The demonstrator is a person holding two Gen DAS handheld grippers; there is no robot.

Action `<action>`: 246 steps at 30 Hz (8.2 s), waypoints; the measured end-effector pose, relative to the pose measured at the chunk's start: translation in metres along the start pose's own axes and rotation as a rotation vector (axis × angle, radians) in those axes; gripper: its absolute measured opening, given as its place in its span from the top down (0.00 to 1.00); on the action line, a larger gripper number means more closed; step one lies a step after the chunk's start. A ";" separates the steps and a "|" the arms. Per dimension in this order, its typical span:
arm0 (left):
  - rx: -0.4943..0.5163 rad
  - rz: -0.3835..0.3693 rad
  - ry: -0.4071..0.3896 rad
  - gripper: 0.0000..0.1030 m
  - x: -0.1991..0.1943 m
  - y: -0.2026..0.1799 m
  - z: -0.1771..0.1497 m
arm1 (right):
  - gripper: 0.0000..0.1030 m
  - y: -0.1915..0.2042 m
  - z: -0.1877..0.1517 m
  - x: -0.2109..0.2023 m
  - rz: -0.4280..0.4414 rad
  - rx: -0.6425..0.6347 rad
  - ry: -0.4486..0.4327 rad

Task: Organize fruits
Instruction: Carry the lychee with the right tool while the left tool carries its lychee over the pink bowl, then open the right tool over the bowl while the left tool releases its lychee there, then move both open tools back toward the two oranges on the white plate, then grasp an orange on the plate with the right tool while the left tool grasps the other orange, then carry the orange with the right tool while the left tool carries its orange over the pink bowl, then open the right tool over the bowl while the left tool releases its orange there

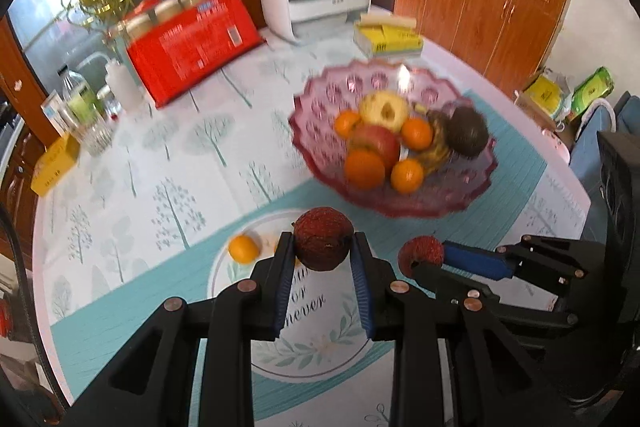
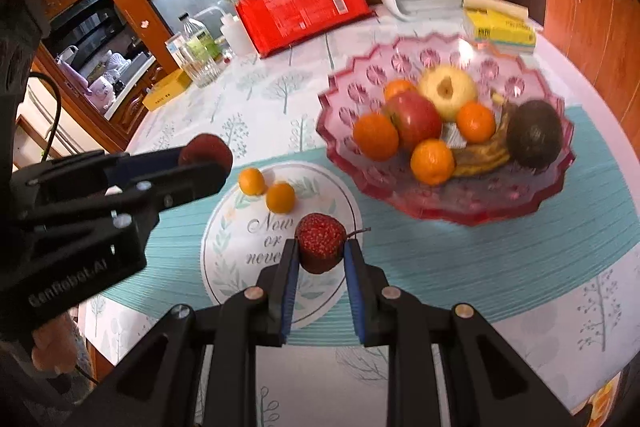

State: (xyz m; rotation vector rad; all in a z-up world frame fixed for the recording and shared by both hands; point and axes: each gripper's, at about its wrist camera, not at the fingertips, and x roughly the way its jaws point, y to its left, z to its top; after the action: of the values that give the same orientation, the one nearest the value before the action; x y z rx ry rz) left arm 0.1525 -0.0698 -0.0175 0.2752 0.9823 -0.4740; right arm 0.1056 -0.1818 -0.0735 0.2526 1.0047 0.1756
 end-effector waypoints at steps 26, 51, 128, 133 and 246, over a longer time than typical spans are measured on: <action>-0.004 0.040 -0.148 0.74 0.029 -0.029 0.155 | 0.77 -0.067 0.137 -0.080 -0.178 -0.057 -0.304; 0.014 0.061 0.043 0.74 0.140 -0.045 0.149 | 0.77 -0.142 0.143 0.016 -0.333 0.078 -0.108; -0.033 0.224 -0.080 0.14 -0.023 0.069 0.044 | 0.59 0.030 0.081 -0.052 -0.229 -0.067 -0.207; -0.057 0.206 -0.016 0.14 0.007 0.106 0.023 | 0.59 0.046 0.072 -0.013 -0.184 -0.064 -0.121; -0.248 0.101 0.026 0.70 0.107 -0.061 0.098 | 0.73 -0.113 0.125 -0.015 -0.120 -0.176 -0.139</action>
State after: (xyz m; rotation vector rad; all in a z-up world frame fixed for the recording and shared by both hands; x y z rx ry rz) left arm 0.2428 -0.1925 -0.0563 0.1073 1.0367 -0.2538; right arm 0.2074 -0.3098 -0.0298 0.0429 0.8576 0.1343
